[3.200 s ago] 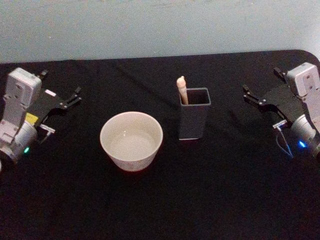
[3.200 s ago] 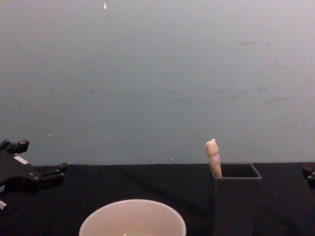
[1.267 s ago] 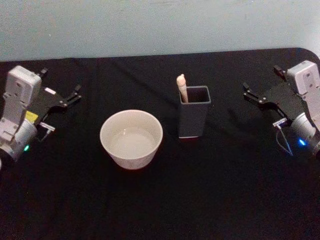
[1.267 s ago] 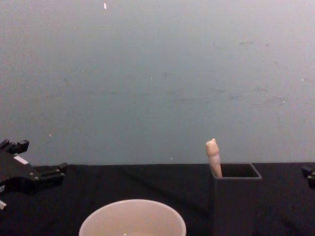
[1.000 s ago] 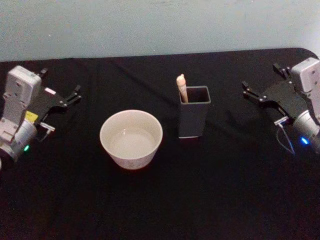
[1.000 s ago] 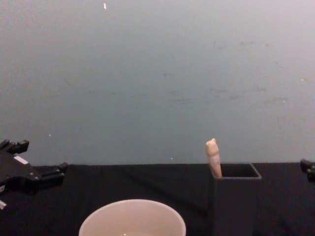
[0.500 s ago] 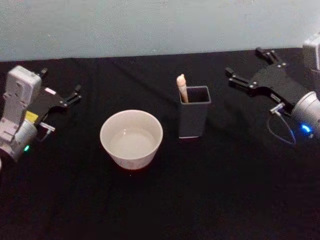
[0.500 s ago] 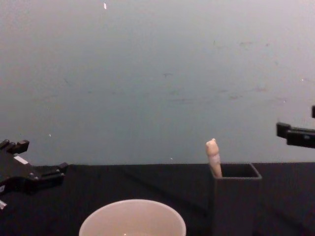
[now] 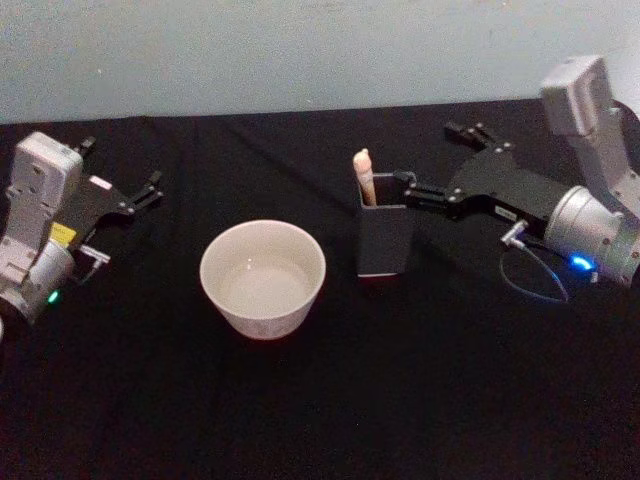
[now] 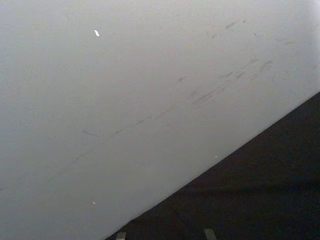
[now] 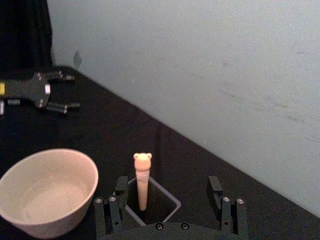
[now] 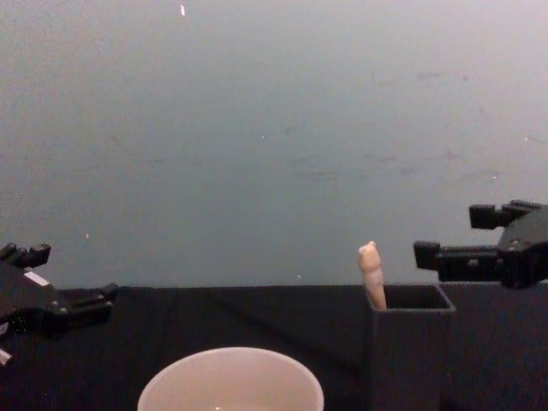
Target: Pick up the stirring spoon with one hand, stir inside the cup, then place it back in its original position.
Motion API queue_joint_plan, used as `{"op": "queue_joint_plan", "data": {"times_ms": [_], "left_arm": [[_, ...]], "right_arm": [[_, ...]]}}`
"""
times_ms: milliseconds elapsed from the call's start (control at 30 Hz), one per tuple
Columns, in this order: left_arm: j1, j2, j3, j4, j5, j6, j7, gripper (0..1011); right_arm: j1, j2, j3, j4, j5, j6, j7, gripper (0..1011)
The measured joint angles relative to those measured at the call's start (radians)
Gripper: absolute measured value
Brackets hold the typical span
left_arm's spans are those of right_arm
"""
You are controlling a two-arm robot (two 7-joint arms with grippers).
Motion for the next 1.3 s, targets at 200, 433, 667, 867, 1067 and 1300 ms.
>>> {"op": "queue_joint_plan", "data": {"times_ms": [200,433,667,867,1067,1300], "left_arm": [[0.0,0.0,0.0,0.0,0.0,0.0,0.0,1001],[0.0,0.0,0.0,0.0,0.0,0.0,0.0,1001],[0.0,0.0,0.0,0.0,0.0,0.0,0.0,1001],[0.0,0.0,0.0,0.0,0.0,0.0,0.0,1001],[0.0,0.0,0.0,0.0,0.0,0.0,0.0,1001],[0.0,0.0,0.0,0.0,0.0,0.0,0.0,1001]], "right_arm": [[0.038,-0.015,-0.025,0.019,-0.033,0.054,0.023,1002],[0.085,-0.054,-0.054,0.058,-0.08,0.093,0.042,1002],[0.126,-0.096,-0.077,0.104,-0.115,0.125,0.052,1002],[0.153,-0.133,-0.08,0.136,-0.124,0.153,0.059,1002],[0.179,-0.173,-0.08,0.17,-0.135,0.177,0.059,1002],[0.194,-0.206,-0.076,0.199,-0.153,0.198,0.059,1002]]}}
